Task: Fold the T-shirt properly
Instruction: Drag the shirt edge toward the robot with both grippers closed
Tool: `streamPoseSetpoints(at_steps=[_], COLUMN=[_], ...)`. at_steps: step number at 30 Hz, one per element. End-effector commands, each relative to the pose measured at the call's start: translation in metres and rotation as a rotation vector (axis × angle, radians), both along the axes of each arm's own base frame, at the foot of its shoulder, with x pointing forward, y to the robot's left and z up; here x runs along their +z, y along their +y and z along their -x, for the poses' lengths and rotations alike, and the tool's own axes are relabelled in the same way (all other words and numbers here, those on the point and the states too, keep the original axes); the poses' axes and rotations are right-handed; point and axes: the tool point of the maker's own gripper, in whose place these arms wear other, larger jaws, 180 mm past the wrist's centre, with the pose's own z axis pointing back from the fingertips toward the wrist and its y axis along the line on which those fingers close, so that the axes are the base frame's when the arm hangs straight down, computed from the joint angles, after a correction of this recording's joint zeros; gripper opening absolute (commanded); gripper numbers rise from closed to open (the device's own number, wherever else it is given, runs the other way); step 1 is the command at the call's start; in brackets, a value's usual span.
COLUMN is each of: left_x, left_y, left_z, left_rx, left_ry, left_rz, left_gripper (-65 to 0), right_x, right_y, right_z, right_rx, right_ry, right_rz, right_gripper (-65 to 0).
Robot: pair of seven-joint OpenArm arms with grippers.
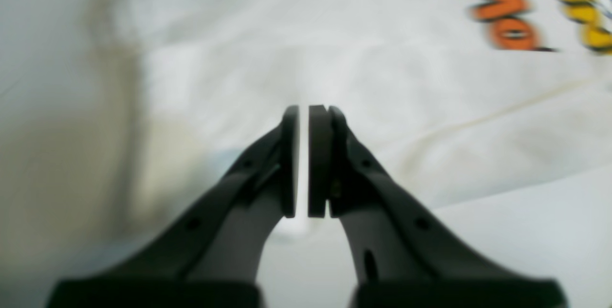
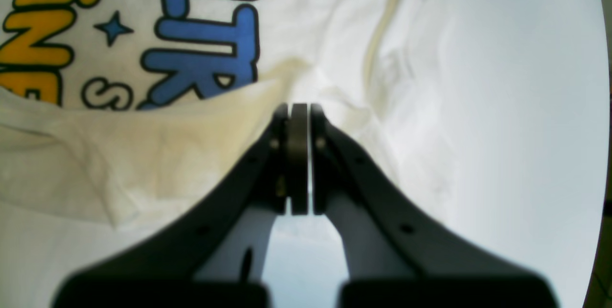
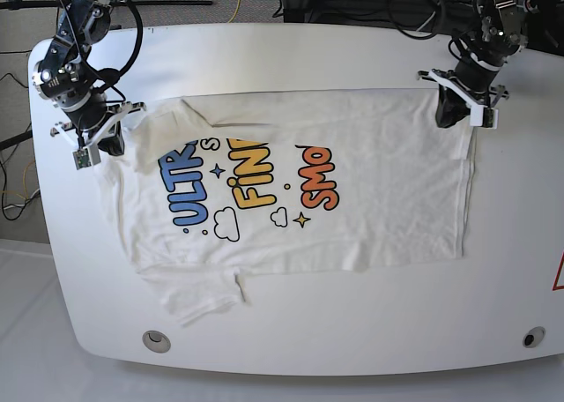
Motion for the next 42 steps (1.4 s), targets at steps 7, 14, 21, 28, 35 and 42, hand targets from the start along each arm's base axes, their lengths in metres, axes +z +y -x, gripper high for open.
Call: streamPoseSetpoints(at_steps=[7,14,21,28,35,42], left_x=[0.002,-0.018,-0.054,-0.082,-0.091,-0.093], left_y=[0.003,-0.004,-0.023,-0.034,-0.036,-0.042], left_z=[0.015,0.030,0.045,0.066,0.082,0.088], left_rx=[0.015,-0.001,-0.082,-0.118,-0.110,-0.093], left_ry=[0.009,0.065,0.150,0.208,0.247,0.259], left_rz=[-0.007,-0.012,-0.022,0.009,0.020,0.028], left_gripper=[-61.2,-61.6,-62.7,-63.3,-63.4,-63.1], right_x=[0.021,0.014,-0.008,-0.045,-0.063,-0.067], right_y=[-0.011,-0.008,0.000,0.002,-0.002,-0.010], right_z=[0.003,0.010,0.013,0.025,0.036,0.041], right_rx=[-0.014,-0.007,0.016,0.025,0.011,-0.005], right_ry=[-0.058,-0.044,-0.021,0.061,0.112,0.139], right_rz=[0.045,0.052,0.073,0.045,0.018,0.014], right_gripper=[-65.0,-65.0,-64.8,-64.7,-64.5,-64.8])
